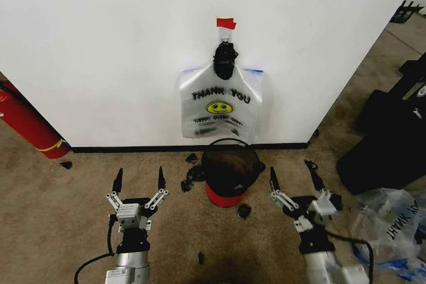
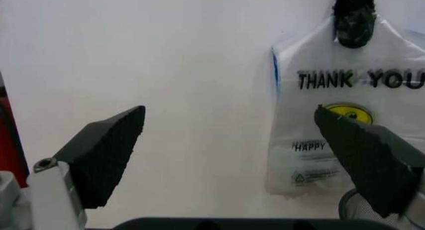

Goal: Pick up the garbage bag from the wall and place it over the trash bin.

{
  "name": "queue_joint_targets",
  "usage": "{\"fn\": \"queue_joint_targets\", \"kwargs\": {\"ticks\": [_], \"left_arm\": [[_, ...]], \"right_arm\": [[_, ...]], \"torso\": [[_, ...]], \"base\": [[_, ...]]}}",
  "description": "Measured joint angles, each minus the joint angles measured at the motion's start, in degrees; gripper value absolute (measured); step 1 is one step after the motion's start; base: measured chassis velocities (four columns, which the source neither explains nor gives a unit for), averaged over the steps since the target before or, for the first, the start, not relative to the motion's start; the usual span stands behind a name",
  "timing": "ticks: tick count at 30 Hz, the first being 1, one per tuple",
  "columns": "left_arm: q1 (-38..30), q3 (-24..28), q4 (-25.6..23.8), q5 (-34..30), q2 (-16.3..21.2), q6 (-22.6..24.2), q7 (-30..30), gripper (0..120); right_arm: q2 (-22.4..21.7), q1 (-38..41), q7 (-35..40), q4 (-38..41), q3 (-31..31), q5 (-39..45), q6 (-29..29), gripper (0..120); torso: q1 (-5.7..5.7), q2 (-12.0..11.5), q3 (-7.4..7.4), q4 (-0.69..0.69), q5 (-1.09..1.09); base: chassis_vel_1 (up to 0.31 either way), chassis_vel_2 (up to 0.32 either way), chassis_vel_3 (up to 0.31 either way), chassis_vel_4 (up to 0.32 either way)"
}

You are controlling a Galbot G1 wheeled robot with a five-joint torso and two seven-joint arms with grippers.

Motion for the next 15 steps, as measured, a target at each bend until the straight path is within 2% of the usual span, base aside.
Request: {"fn": "queue_joint_targets", "kwargs": {"ticks": [7,9,15], "left_arm": [[-0.98,0.02,0.15,-0.7,0.37,2.18,0.63,100],[-1.8,0.35,0.93,-1.21,0.94,3.01,0.93,100],[-1.77,0.32,1.84,-1.67,0.83,3.43,1.14,100]], "right_arm": [[-6.68,10.98,-2.73,-5.61,-0.47,12.56,-3.77,100],[-7.74,13.16,-3.21,-7.3,-0.41,14.38,-4.3,100],[-9.31,21.0,-3.69,-12.23,-2.23,17.17,-5.89,100]], "torso": [[0.0,0.0,0.0,0.0,0.0],[0.01,0.0,0.01,-0.04,-0.01],[0.01,0.0,0.01,0.0,0.0]], "base": [[0.0,0.0,0.0,0.0],[0.0,0.0,0.0,0.0],[0.0,0.0,0.0,0.0]]}}
